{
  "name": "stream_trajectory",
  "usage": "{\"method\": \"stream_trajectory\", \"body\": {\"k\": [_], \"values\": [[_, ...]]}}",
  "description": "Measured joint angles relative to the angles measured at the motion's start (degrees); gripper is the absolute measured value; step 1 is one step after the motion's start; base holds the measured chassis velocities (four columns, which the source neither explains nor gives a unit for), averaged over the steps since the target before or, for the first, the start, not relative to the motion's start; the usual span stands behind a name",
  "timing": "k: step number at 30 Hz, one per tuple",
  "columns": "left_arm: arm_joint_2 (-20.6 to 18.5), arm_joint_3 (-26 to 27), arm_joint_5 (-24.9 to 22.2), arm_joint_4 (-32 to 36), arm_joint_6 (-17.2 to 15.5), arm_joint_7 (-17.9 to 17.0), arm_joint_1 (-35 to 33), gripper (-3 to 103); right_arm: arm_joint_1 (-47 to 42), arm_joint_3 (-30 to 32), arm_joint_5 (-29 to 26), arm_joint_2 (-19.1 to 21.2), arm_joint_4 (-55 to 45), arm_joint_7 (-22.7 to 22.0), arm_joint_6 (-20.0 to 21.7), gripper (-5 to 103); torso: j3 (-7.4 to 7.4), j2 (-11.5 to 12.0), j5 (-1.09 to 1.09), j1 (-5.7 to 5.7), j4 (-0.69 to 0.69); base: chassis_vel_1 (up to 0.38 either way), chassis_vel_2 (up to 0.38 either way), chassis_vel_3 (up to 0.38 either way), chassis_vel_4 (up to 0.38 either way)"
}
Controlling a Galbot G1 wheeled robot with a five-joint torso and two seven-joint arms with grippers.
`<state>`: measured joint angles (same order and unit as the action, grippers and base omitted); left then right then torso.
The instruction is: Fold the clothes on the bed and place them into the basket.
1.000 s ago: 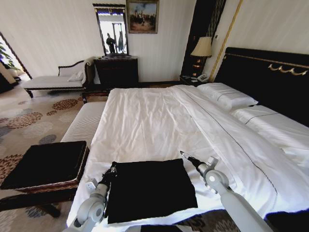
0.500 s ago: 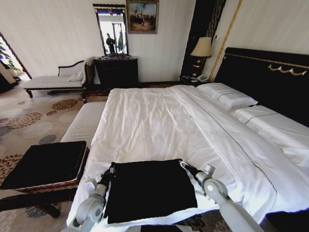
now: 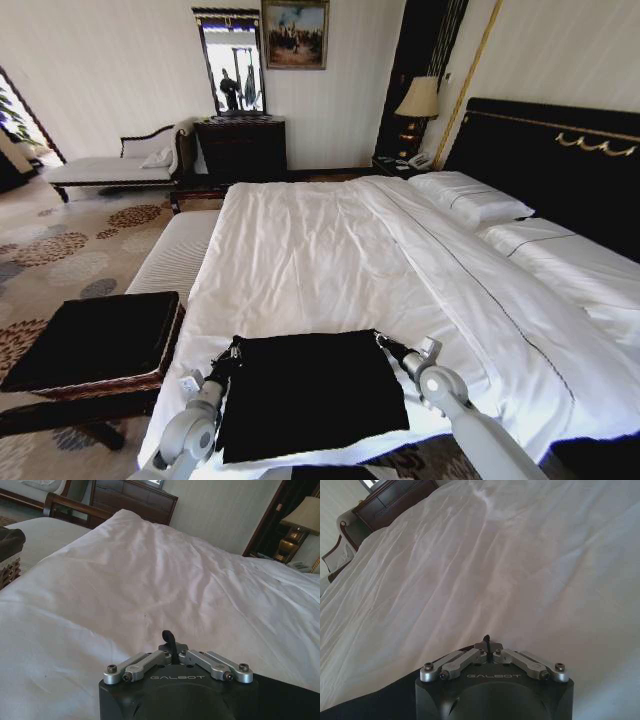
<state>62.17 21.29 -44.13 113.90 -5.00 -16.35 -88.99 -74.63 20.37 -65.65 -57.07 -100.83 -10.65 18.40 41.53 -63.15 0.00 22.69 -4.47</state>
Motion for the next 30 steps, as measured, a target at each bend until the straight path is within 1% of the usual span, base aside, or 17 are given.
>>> {"method": "stream_trajectory", "body": {"k": [3, 12, 18, 20, 23, 25, 27, 30], "values": [[0.0, 0.4, -0.5, 0.5, -0.1, 0.0, 0.0, 1, -0.2, 0.1, -0.2, 0.0, -0.8, 0.0, 0.0, 0, 0.00, 0.0, 0.00, 0.00, 0.00, 0.000, 0.000, 0.000, 0.000], [0.2, 0.3, -0.6, 1.8, -0.2, -0.6, 0.1, 1, -1.2, 1.5, -0.9, 0.1, -3.8, -0.3, 0.0, 0, 0.00, 0.0, 0.00, 0.00, 0.01, 0.000, 0.000, 0.000, 0.000], [-0.1, 2.7, -2.3, 6.7, -0.2, -1.5, 0.0, 1, -2.2, 4.1, -1.4, 0.7, -9.4, -1.3, -0.2, 0, 0.00, 0.0, 0.00, 0.00, 0.00, 0.000, 0.000, 0.000, 0.000], [-0.5, 4.2, -3.4, 9.3, -0.4, -2.1, 0.2, 1, -1.7, 5.0, -1.7, 0.8, -12.2, -2.1, -0.3, 0, 0.00, 0.0, 0.00, 0.00, 0.00, 0.000, 0.000, 0.000, 0.000], [-0.9, 5.2, -3.8, 11.3, -0.4, -2.4, 0.4, 1, -1.0, 5.3, -1.7, 1.0, -14.2, -2.5, -0.4, 0, 0.00, 0.0, 0.00, 0.00, 0.01, 0.000, 0.000, 0.000, 0.000], [-1.9, 6.7, -4.1, 14.6, 0.3, -3.0, 1.4, 1, 1.1, 5.5, -1.2, 1.9, -17.8, -3.1, -0.7, 0, 0.00, 0.0, 0.00, 0.01, 0.02, 0.000, 0.000, 0.000, 0.000], [-2.3, 7.0, -4.2, 15.5, 0.7, -3.5, 2.2, 1, 2.0, 5.5, -1.0, 2.3, -18.8, -3.4, -0.9, 0, 0.00, 0.0, -0.01, 0.01, 0.02, 0.000, 0.000, 0.000, 0.000], [-4.5, 7.2, -5.9, 17.0, 1.1, -4.8, 5.0, 1, 4.8, 6.0, -2.3, 3.3, -20.8, -4.3, -1.0, 0, 0.01, 0.0, -0.01, 0.01, 0.02, 0.000, 0.000, 0.000, 0.000]]}}
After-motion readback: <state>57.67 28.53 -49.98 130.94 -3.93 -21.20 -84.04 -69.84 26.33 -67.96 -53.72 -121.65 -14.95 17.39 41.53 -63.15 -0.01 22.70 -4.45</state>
